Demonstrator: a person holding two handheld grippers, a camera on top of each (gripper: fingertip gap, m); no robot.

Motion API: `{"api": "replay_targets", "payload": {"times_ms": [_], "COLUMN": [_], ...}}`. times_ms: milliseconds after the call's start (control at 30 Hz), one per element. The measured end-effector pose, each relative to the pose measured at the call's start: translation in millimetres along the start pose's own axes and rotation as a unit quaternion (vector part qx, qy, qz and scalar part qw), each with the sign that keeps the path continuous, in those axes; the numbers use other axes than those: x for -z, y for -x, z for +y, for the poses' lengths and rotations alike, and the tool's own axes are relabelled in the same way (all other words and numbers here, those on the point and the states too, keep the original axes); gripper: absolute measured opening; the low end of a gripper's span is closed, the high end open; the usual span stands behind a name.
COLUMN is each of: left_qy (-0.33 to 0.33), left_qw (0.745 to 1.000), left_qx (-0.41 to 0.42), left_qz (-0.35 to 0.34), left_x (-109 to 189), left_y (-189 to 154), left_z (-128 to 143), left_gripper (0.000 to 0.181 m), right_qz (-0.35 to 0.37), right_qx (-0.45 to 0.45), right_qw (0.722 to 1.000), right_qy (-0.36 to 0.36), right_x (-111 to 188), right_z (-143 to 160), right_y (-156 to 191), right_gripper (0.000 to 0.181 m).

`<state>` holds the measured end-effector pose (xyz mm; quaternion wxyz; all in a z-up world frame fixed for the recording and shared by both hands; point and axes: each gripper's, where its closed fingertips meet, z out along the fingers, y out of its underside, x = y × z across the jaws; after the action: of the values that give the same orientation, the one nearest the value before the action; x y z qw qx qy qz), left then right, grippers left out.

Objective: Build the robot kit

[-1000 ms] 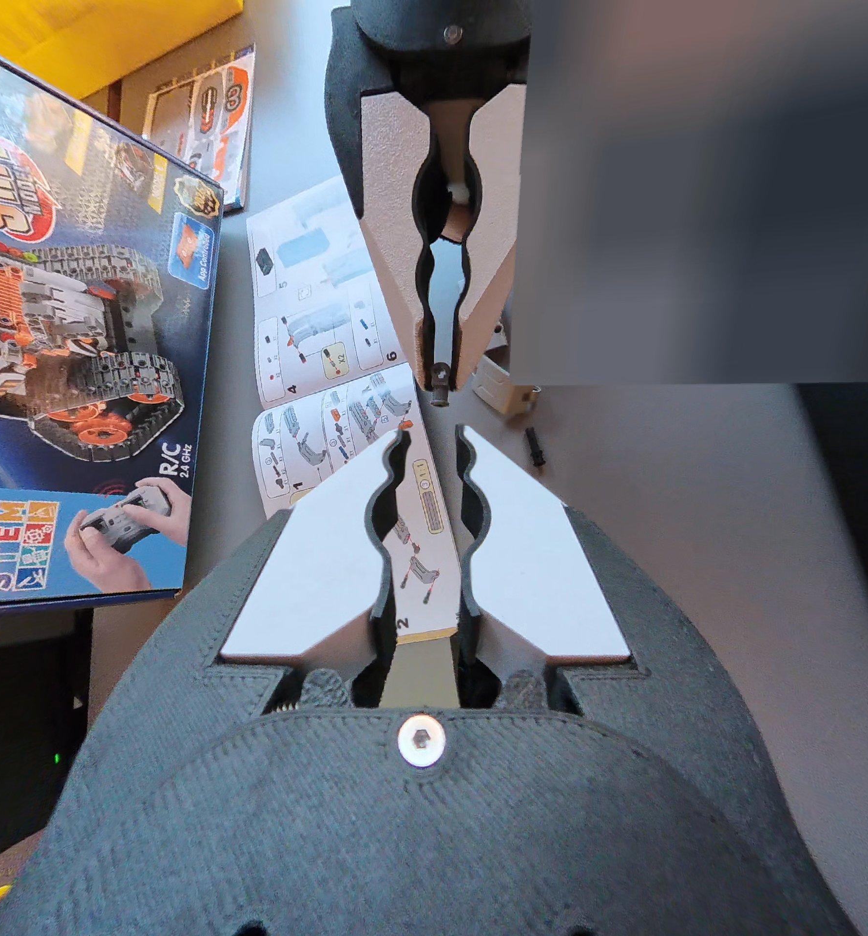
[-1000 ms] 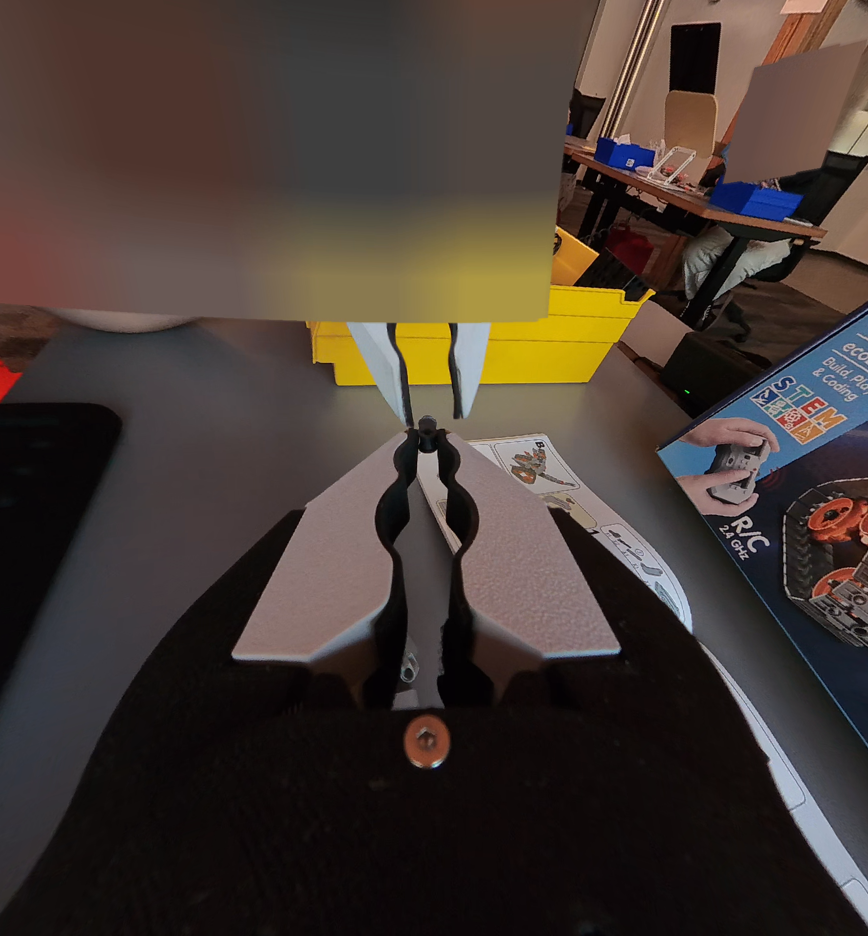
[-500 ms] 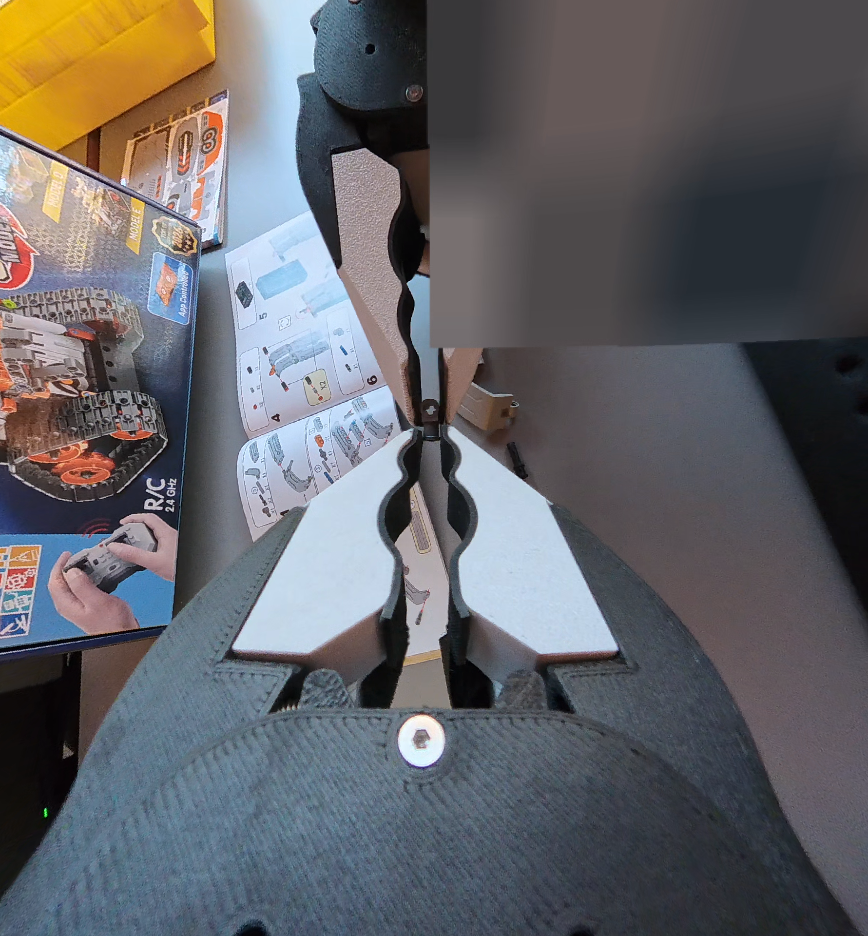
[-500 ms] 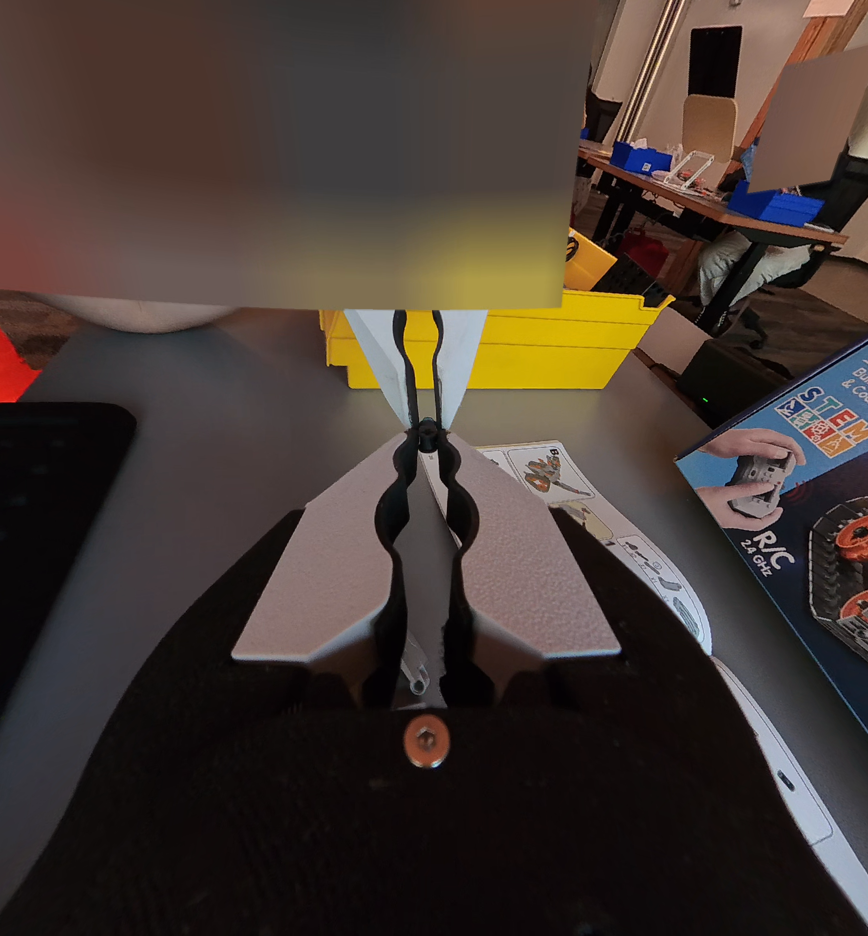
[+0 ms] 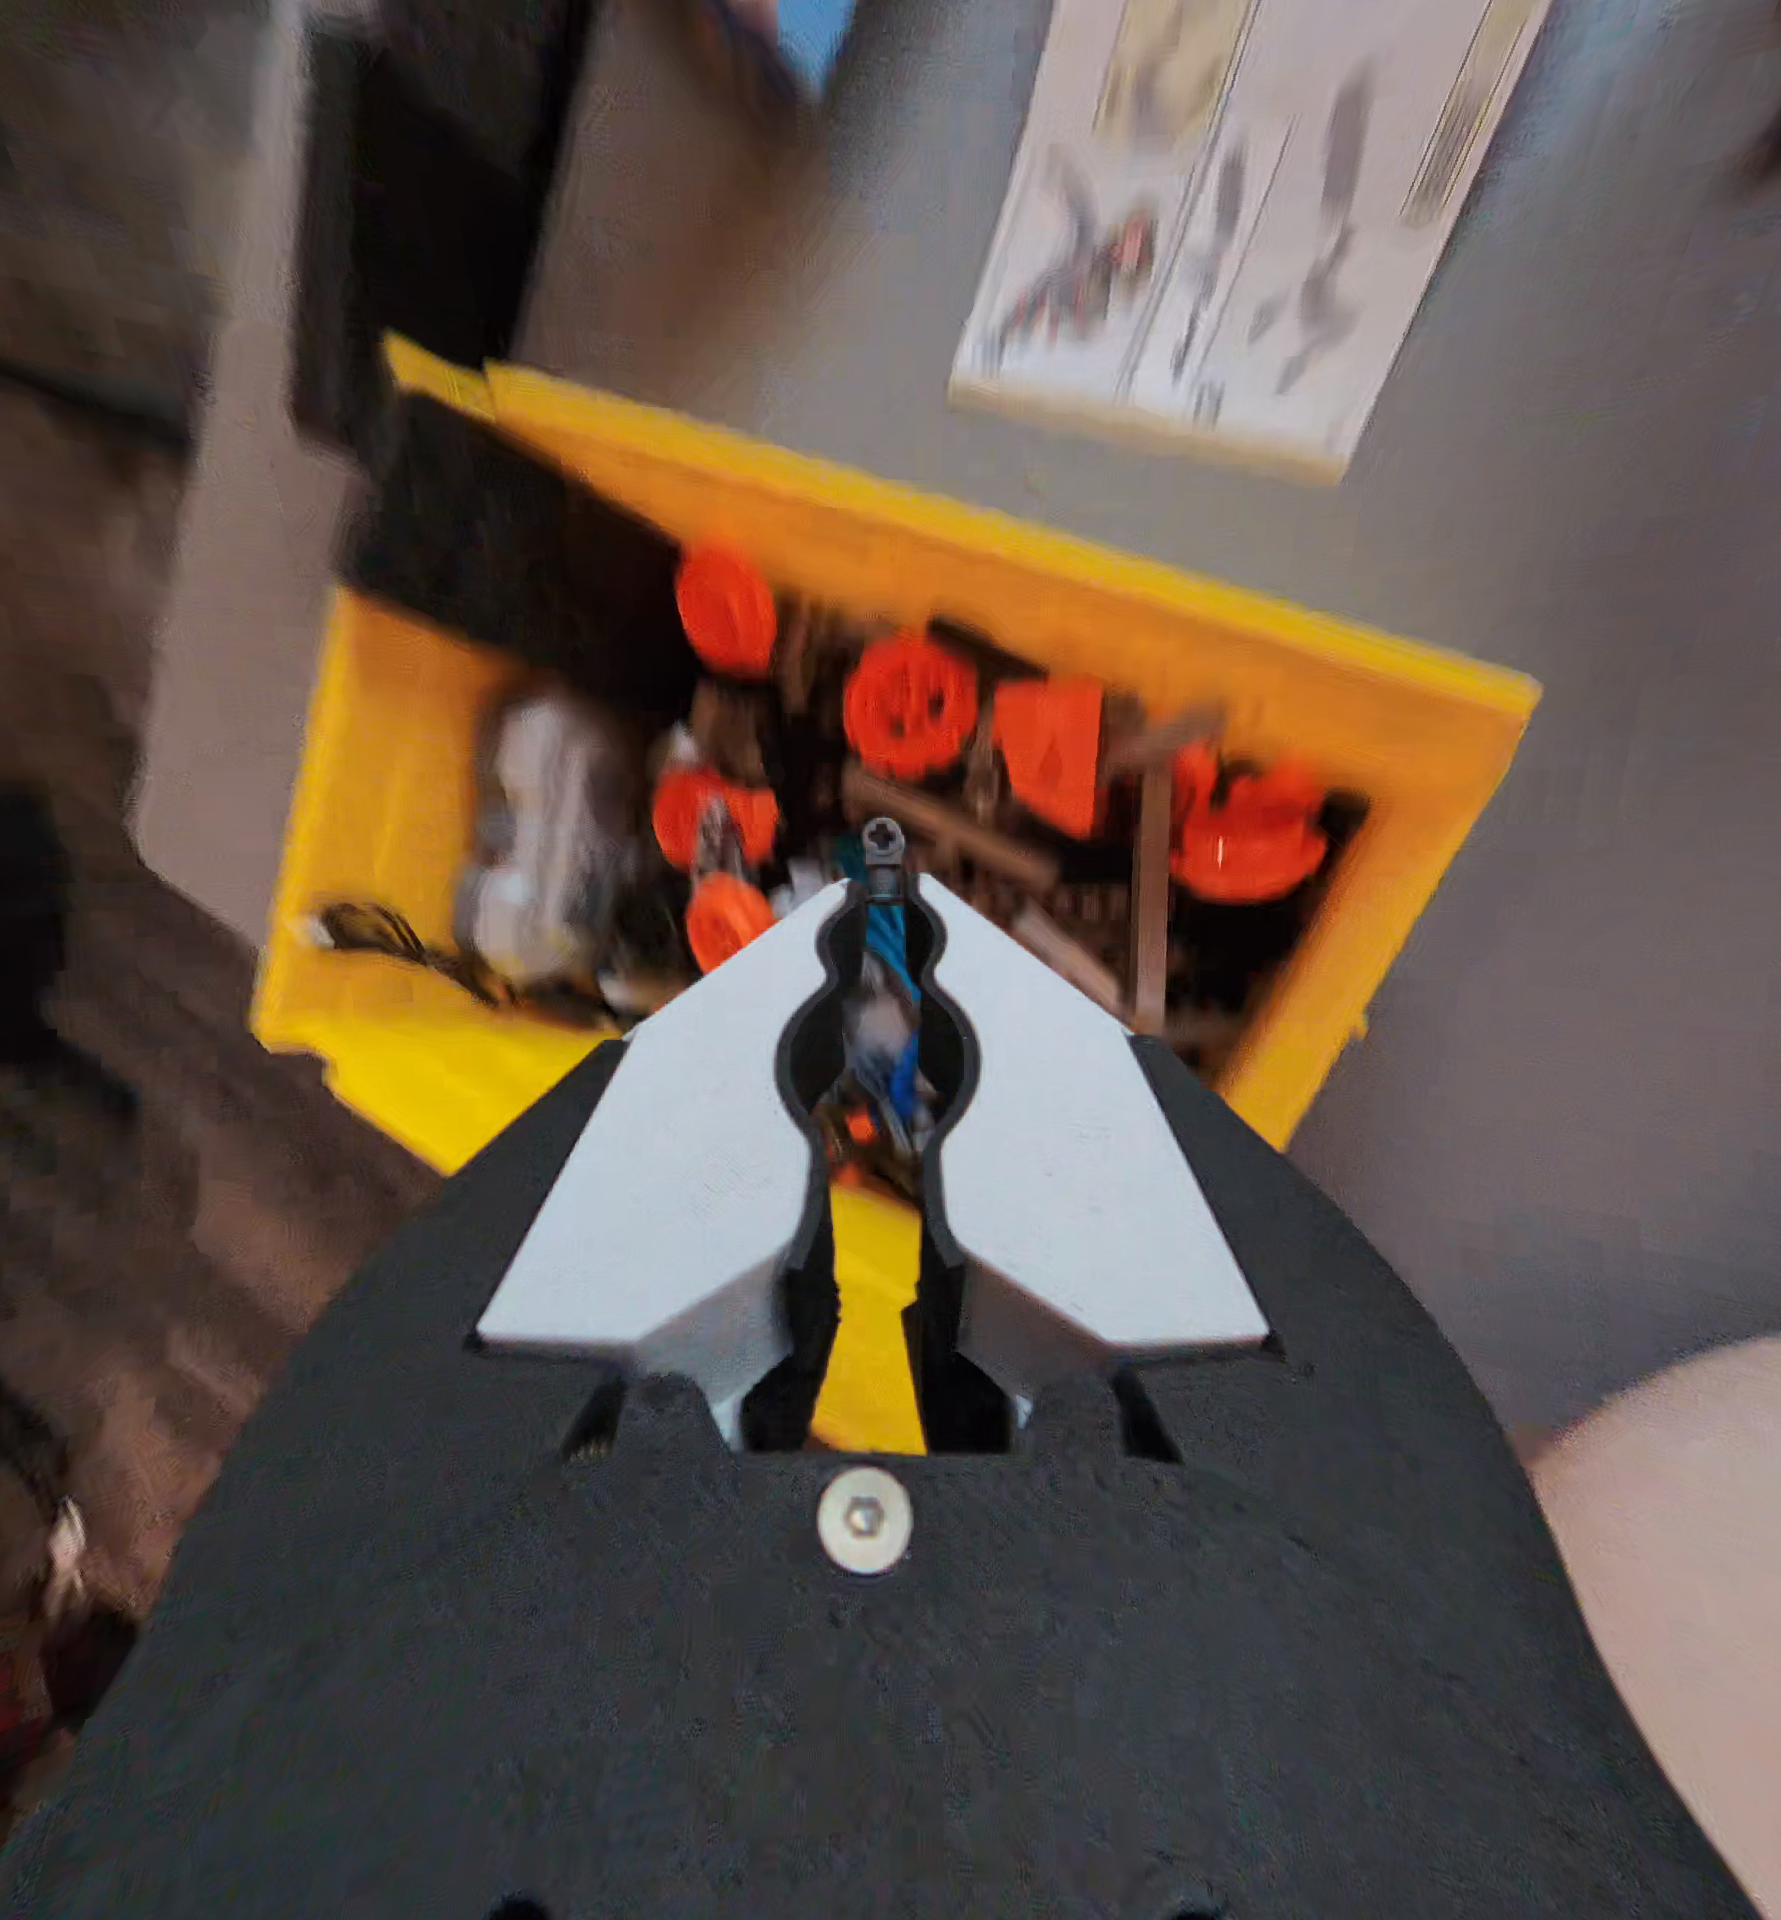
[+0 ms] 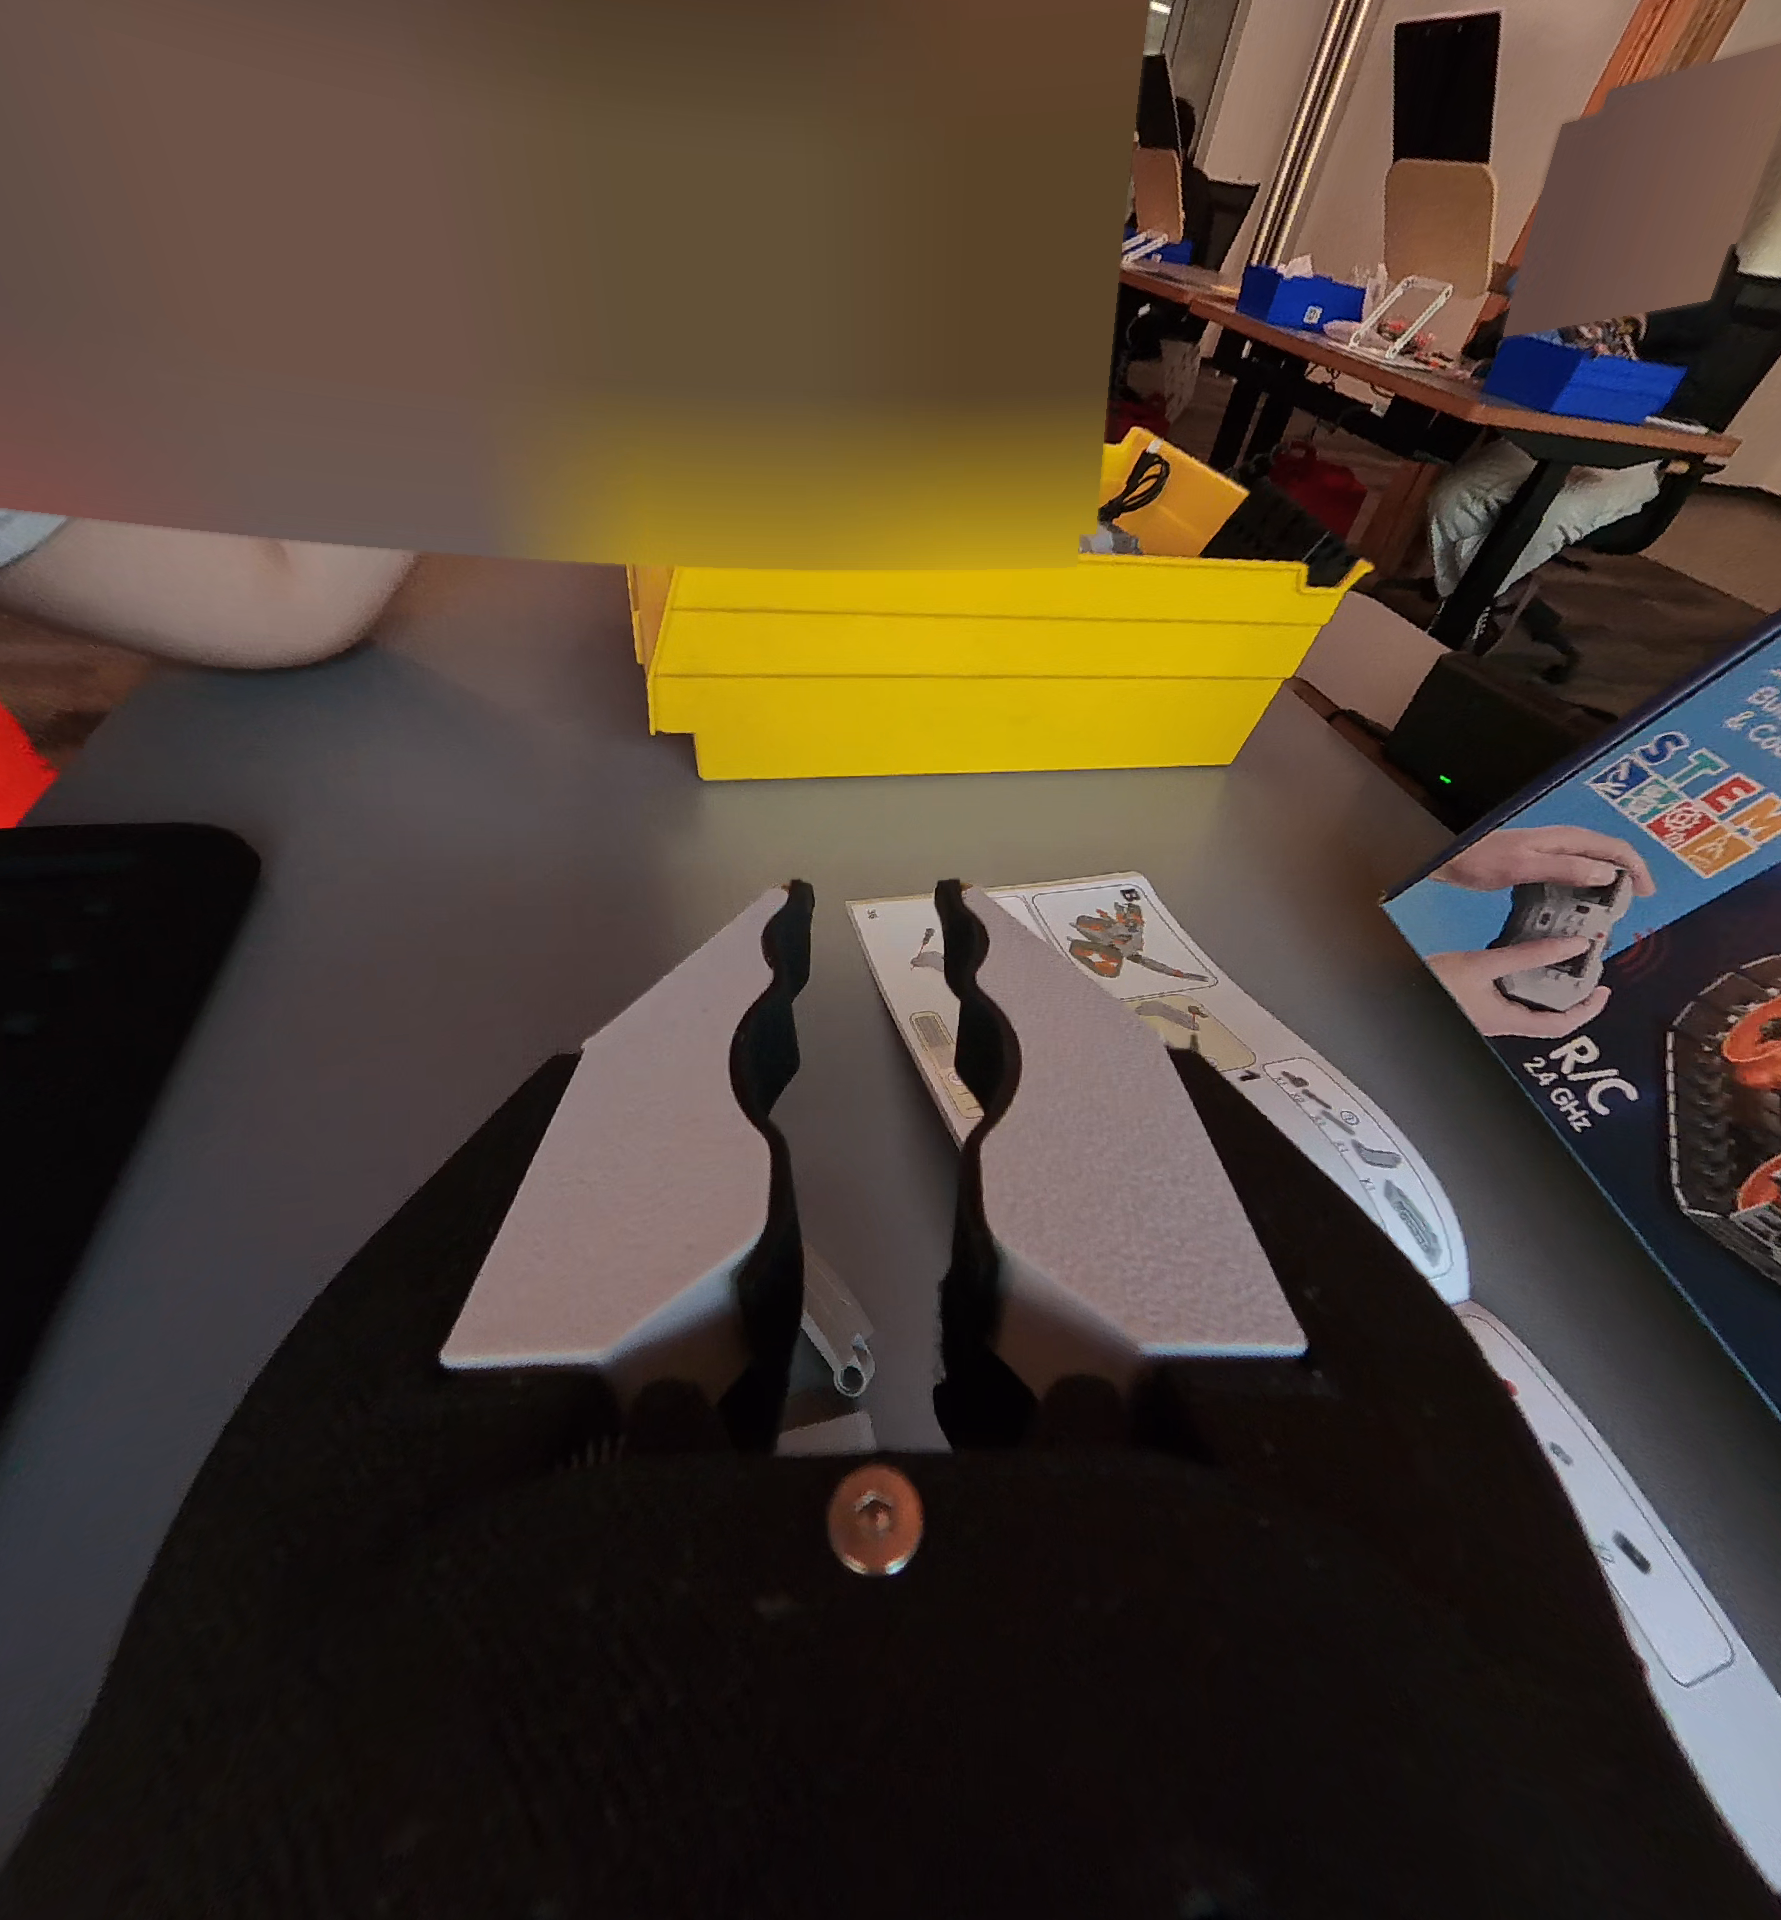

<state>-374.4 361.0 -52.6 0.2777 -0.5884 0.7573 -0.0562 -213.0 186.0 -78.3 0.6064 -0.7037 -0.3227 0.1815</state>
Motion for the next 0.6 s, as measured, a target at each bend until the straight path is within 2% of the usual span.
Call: {"api": "replay_targets", "payload": {"times_ms": [100,233,367,600], "left_qy": [0.096,0.161,0.184,0.177], "left_qw": [0.993,0.98,0.973,0.973], "left_qx": [0.048,0.084,0.091,0.102], "left_qz": [0.048,0.087,0.103,0.104], "left_x": [-14,-34,-42,-43], "left_y": [-7,-8,-11,-9], "left_z": [45,65,73,72], "left_gripper": [0.005,0.005,0.005,0.005], "right_qz": [-0.009,-0.007,-0.004,-0.002], "right_qx": [0.002,0.013,0.009,0.009], "right_qw": [1.0,1.0,1.0,1.0], "right_qy": [0.012,0.014,0.013,0.018], "right_x": [-7,-9,-7,-5], "right_z": [5,4,4,7], "right_y": [4,6,4,2], "right_gripper": [0.024,0.024,0.024,0.024]}}
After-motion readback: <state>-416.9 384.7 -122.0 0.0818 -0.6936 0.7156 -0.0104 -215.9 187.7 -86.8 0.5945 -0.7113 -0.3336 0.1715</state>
